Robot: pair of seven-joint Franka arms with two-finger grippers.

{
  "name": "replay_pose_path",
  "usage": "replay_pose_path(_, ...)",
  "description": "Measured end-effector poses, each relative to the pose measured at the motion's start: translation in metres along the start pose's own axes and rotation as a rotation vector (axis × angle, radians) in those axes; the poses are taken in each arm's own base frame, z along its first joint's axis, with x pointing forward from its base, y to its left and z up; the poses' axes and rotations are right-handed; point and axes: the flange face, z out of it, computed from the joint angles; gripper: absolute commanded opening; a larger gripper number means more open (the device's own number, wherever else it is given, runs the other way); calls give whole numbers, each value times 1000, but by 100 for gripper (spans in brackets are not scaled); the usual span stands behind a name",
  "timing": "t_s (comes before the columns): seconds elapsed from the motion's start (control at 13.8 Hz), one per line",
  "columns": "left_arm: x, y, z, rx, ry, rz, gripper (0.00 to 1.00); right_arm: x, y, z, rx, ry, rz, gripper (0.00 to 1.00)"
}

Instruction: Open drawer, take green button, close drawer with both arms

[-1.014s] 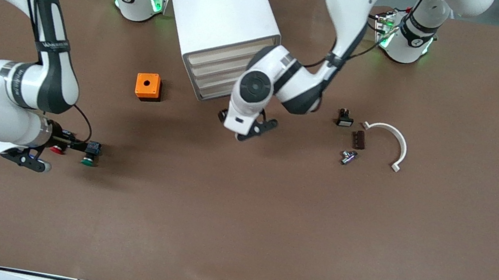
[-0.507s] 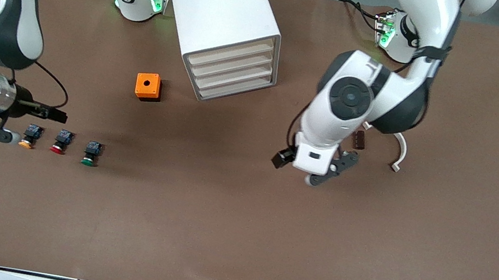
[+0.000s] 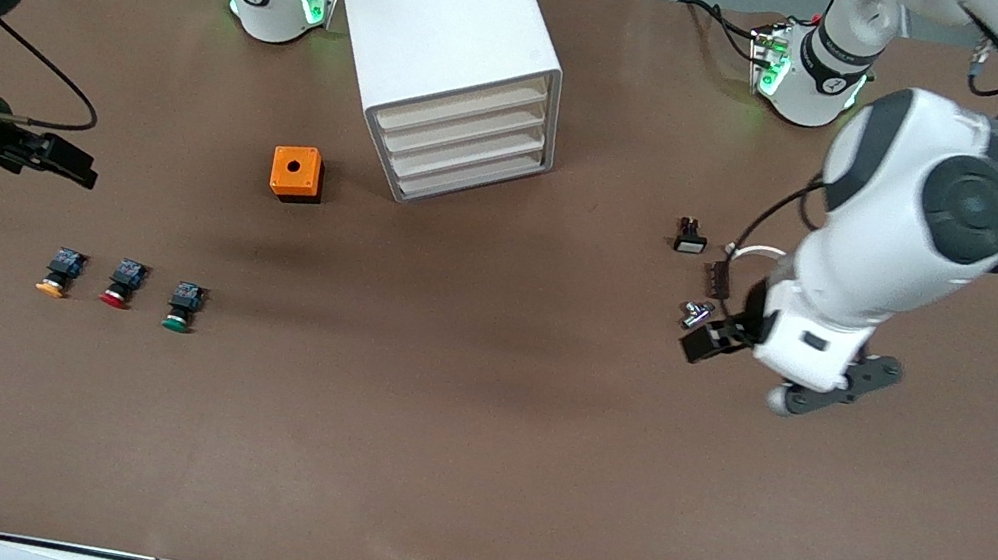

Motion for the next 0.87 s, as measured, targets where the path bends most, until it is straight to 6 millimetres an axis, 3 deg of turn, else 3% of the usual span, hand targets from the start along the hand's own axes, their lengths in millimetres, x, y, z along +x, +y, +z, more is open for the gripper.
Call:
replay_pose_path(0.29,23,-57,-37,48,19,142,100,-11,1,-37,1,-11,-12,100)
replay_pose_path(0.58,34,-105,-66,56,-10,201,100,-11,3,-54,-9,14,-10,100)
replay_pose_path(0.87,36,-132,-82,53,-29,207,100,-11,13,-69,-10,46,4,100)
